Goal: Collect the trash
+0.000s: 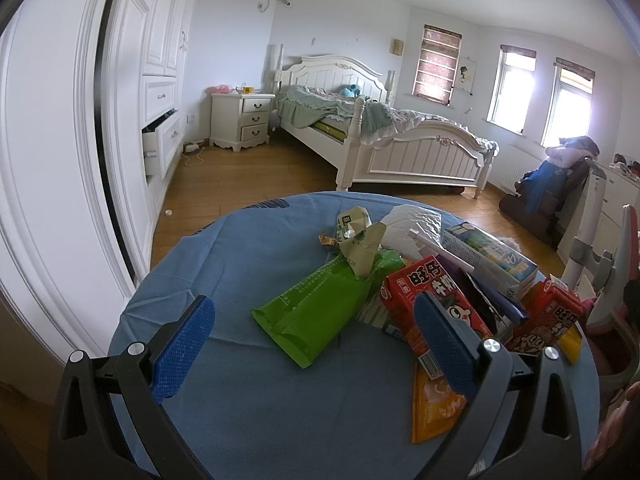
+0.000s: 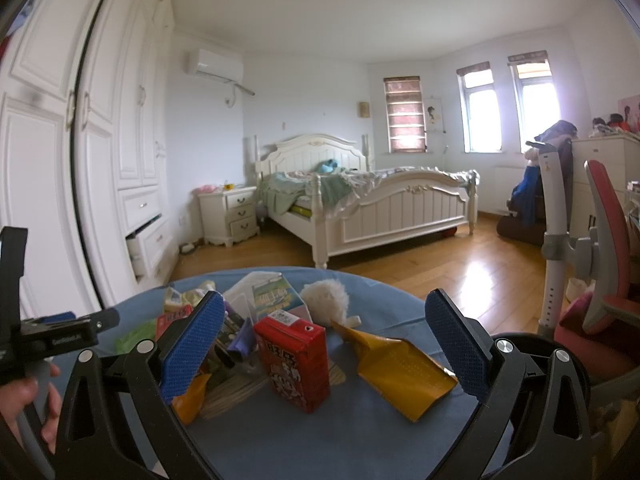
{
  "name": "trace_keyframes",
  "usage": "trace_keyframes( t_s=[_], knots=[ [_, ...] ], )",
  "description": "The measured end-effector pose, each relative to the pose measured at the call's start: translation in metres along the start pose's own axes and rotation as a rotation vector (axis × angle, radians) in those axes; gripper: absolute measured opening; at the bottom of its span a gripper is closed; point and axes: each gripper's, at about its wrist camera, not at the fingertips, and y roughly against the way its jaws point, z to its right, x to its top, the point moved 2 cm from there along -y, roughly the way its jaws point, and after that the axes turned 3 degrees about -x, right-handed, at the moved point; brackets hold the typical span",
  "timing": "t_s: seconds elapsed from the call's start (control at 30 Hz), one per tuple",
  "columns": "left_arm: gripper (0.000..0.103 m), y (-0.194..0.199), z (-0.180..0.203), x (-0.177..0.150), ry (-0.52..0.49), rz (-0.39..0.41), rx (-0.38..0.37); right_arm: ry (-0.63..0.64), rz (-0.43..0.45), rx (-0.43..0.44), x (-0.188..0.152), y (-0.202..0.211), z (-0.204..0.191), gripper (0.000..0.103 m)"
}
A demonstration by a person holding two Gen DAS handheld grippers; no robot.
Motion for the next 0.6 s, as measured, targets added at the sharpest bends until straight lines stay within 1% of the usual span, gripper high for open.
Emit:
trace_keyframes(
  t_s=[0.37, 0.4, 0.47, 0.53, 0.6],
  knots=[
    [0.098, -0.001, -0.001, 0.0, 0.008, -0.005, -0.006, 0.001, -0.01, 0.004, 0.0, -0.002, 0.001, 0.099],
    [0.098, -0.002, -0.002, -0.001, 0.015, -0.017, -0.016, 0.002, -0.024, 0.022, -0.001, -0.003, 0.001, 0.099],
    [0.098, -0.013, -0.01, 0.0, 0.053, -0.089, -0.076, 0.008, -0.083, 0.099, -0.002, -0.01, -0.005, 0.099],
    [0.098, -0.022, -0.023, 0.005, 0.102, -0.141, -0.139, 0.04, -0.199, 0.207, -0.003, -0.021, -0.019, 0.099],
    [0.098, -0.03, -0.035, 0.014, 0.148, -0.172, -0.2, 0.128, -0.283, 0.274, -0.003, -0.03, -0.042, 0.099]
  ],
)
